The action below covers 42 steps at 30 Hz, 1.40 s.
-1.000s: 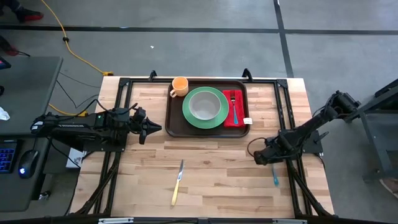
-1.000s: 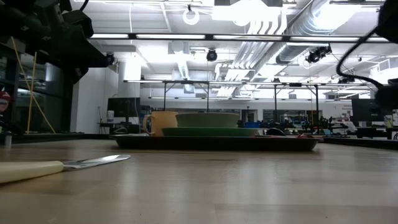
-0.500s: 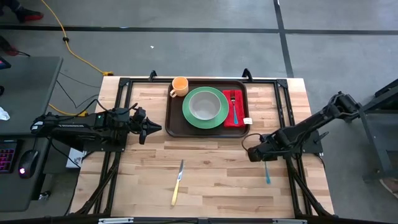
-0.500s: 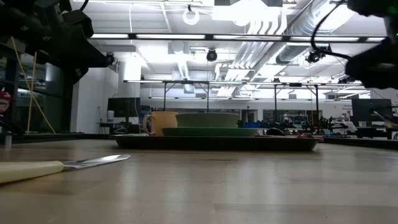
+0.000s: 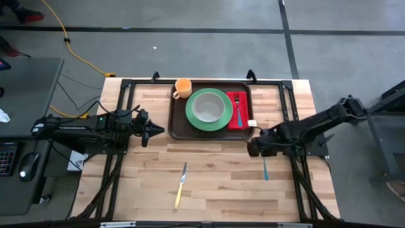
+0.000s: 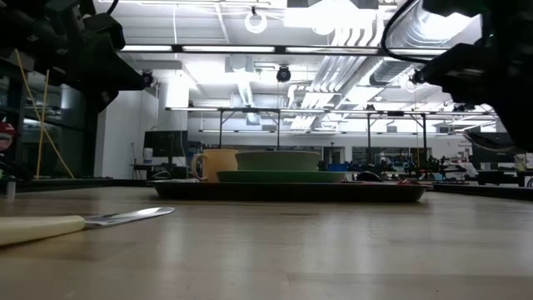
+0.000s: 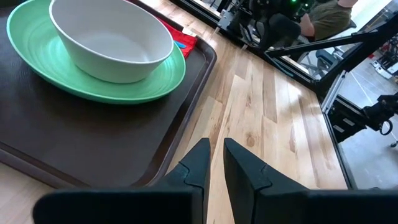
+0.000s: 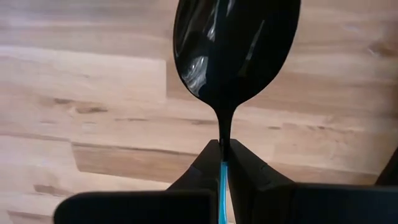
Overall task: Set up tray
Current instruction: Put the blue spoon on top of the red napkin to the left of the blue fork
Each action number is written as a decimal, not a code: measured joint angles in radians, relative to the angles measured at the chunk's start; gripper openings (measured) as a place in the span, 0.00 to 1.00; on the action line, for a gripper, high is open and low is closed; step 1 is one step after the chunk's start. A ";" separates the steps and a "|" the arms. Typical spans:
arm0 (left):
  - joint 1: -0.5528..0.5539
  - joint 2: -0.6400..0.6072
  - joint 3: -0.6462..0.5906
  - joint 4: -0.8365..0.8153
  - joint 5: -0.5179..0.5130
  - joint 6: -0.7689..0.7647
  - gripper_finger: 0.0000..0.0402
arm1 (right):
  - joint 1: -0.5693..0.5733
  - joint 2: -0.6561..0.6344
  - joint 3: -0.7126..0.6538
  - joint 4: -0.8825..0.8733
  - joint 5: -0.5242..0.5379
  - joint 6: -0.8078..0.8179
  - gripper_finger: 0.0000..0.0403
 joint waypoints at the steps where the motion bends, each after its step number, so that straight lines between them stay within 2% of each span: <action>1: 0.000 0.000 0.000 0.000 0.000 0.005 0.19 | -0.013 0.000 0.000 0.000 0.000 -0.015 0.00; 20: 0.000 0.000 0.000 0.000 0.000 0.007 0.19 | -0.354 0.000 0.000 0.205 0.017 -0.345 0.00; 42: 0.000 0.000 0.000 0.000 -0.010 0.007 0.19 | -0.659 0.002 0.000 0.403 -0.061 -0.601 0.00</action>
